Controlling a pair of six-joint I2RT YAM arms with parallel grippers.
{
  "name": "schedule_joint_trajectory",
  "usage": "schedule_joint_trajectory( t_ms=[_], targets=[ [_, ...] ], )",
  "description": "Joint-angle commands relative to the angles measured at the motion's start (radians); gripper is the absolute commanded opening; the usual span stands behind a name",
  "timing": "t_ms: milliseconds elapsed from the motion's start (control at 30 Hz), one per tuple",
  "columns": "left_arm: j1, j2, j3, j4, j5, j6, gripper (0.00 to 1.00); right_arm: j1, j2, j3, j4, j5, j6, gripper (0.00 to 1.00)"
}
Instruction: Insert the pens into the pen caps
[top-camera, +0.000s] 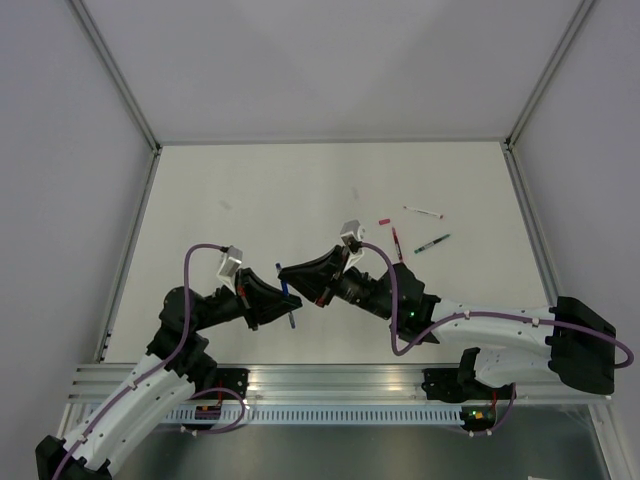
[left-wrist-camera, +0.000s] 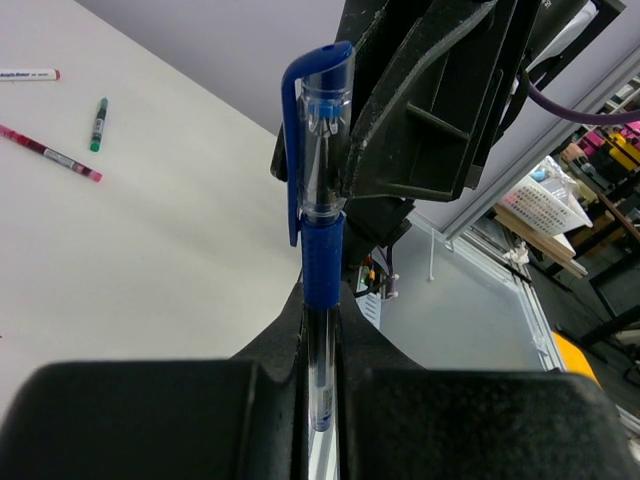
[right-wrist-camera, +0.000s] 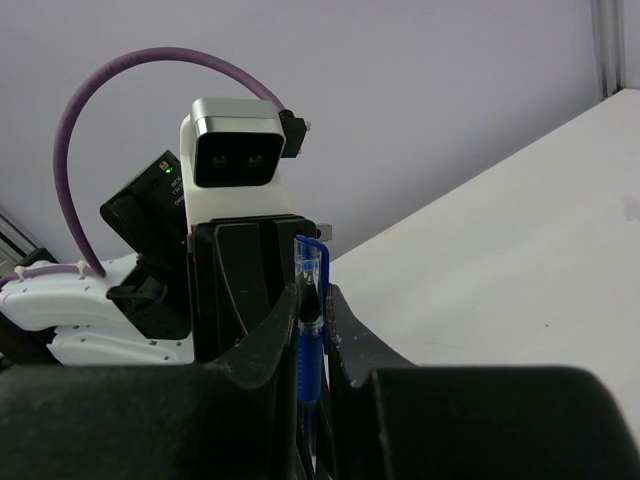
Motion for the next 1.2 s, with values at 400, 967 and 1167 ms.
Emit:
schedule_joint_trajectory(
  t_ms=[400, 967, 1167],
  targets=[
    [0.004, -0.028, 0.035, -0.01, -0.09, 0.056, 0.02, 0.041, -0.052, -0.061, -0.038, -0.079, -0.023, 0.09],
    [0.004, -0.025, 0.038, 0.001, -0.054, 0.067, 0.02, 0.043, -0.064, -0.024, -0.111, -0.059, -0.029, 0.57],
    [0.004, -0.02, 0.033, 0.025, -0.024, 0.064, 0.02, 0.043, -0.129, 0.039, -0.28, -0.013, -0.084, 0.75]
  ],
)
